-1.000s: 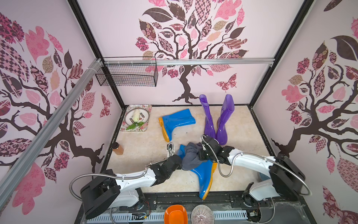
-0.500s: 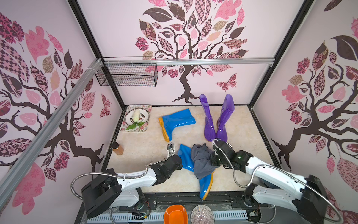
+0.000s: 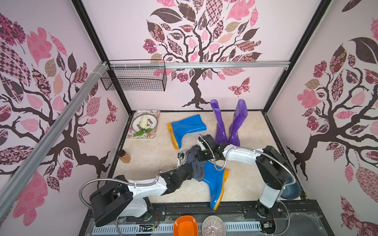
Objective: Wipe the rubber boots with a cloth
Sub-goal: Wipe the dirt off the rubber boot.
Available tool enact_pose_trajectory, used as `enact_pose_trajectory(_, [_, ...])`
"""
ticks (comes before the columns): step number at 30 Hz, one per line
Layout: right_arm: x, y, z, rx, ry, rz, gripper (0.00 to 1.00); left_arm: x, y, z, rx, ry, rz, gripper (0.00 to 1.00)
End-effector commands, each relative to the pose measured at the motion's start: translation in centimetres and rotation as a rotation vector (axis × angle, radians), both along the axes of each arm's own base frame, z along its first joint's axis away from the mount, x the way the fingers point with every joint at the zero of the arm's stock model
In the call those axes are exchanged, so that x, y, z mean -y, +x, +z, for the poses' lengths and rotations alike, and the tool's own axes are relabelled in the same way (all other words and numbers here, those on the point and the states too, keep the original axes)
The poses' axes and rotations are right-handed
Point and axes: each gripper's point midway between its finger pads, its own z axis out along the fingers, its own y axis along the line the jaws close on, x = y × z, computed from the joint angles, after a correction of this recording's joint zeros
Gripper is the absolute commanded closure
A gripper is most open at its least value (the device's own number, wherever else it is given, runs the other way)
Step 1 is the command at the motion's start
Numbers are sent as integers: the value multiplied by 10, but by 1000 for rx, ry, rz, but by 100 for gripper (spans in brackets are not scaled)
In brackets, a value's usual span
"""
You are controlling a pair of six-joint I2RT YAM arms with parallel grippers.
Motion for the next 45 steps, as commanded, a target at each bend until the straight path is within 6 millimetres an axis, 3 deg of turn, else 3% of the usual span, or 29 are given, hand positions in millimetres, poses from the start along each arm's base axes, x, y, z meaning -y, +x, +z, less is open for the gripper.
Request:
enact_pose_trajectory(1, [-18, 4, -3, -4, 26, 33, 100, 16, 12, 25, 59, -48, -5, 100])
enact_pose_trajectory(4, [30, -2, 5, 42, -34, -112, 100, 14, 11, 25, 62, -44, -6, 100])
enact_pose_trajectory(11, [164, -65, 4, 63, -302, -340, 100, 10, 7, 24, 65, -71, -2, 100])
enact_pose_trajectory(14, [200, -82, 16, 56, -331, -414, 100, 9, 7, 25, 68, -71, -2, 100])
enact_pose_trajectory(17, [212, -89, 33, 67, -300, -438, 100, 9, 7, 27, 74, -74, -1, 100])
enact_pose_trajectory(20, [206, -82, 32, 90, -293, -414, 100, 10, 8, 26, 76, -68, -2, 100])
enact_pose_trajectory(23, [206, -63, 8, 78, -353, -412, 100, 13, 9, 25, 68, -66, -6, 100])
enact_pose_trajectory(27, [200, -45, -6, 86, -385, -414, 100, 10, 6, 24, 57, -63, -7, 100])
enact_pose_trajectory(31, [206, -32, -34, 91, -469, -442, 100, 6, 6, 23, 59, -49, -3, 100])
enact_pose_trajectory(33, [217, -29, -37, 89, -554, -470, 100, 6, 5, 23, 55, -56, -4, 100])
enact_pose_trajectory(34, [212, -29, -33, 99, -527, -461, 100, 6, 4, 23, 53, -60, -5, 100])
enact_pose_trajectory(37, [174, -41, -16, 82, -298, -342, 100, 5, 5, 23, 58, -57, 1, 100])
enact_pose_trajectory(43, [52, -83, 47, 45, 56, 48, 100, 10, 9, 24, 70, -48, -3, 100])
enact_pose_trajectory(45, [30, -77, 49, 30, 123, 80, 100, 11, 9, 23, 66, -45, -6, 100])
